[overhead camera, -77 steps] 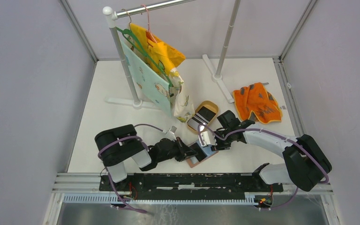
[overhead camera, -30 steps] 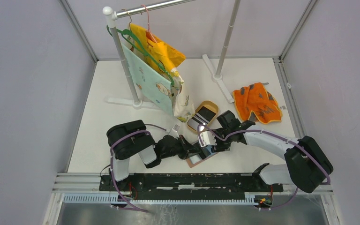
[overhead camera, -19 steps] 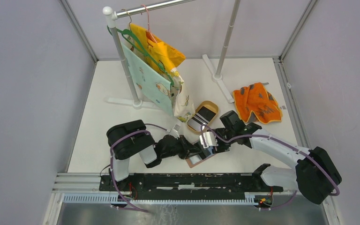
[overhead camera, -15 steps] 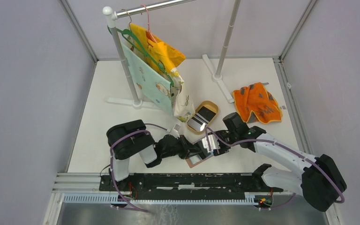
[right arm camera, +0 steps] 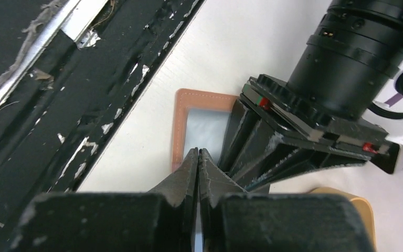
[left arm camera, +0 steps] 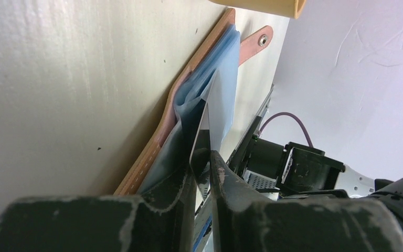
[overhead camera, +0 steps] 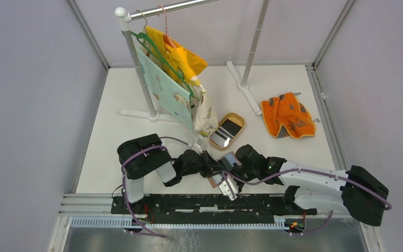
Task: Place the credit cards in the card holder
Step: Insert the credit card into the card holder.
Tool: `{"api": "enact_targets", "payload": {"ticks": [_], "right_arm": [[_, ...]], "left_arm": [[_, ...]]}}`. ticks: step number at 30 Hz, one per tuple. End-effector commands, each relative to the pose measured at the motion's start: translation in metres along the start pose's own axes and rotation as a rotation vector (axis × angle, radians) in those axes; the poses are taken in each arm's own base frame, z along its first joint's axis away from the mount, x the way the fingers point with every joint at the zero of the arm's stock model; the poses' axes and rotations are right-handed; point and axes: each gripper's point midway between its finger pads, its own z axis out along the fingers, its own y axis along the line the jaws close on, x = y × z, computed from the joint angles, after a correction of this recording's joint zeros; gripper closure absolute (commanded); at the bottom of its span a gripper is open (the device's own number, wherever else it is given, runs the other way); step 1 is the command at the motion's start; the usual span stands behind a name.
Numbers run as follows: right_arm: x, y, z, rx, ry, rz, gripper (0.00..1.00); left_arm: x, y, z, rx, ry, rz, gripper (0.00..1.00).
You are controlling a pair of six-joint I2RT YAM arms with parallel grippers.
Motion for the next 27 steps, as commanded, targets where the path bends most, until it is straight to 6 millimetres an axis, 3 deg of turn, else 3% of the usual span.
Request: {"api": "enact_targets", "payload": {"ticks": [1, 10, 27], "right_arm": [[0.004, -0.033, 0.009, 0.129, 0.098, -0.008, 0.95], [0.024, -0.038, 0.016, 0.160, 0.240, 0.023, 0.95], [0.055, -0.039, -0.009, 0.172, 0.347, 0.092, 0.94]], "left_arm": [[0.002, 0.021, -0.001, -0.078, 0.015, 0.065, 0.77], [0.003, 0.019, 0.000, -0.071, 0.020, 0.071, 0.77], [0.002, 0.021, -0.004, -0.078, 0.021, 0.085, 0.72]]}}
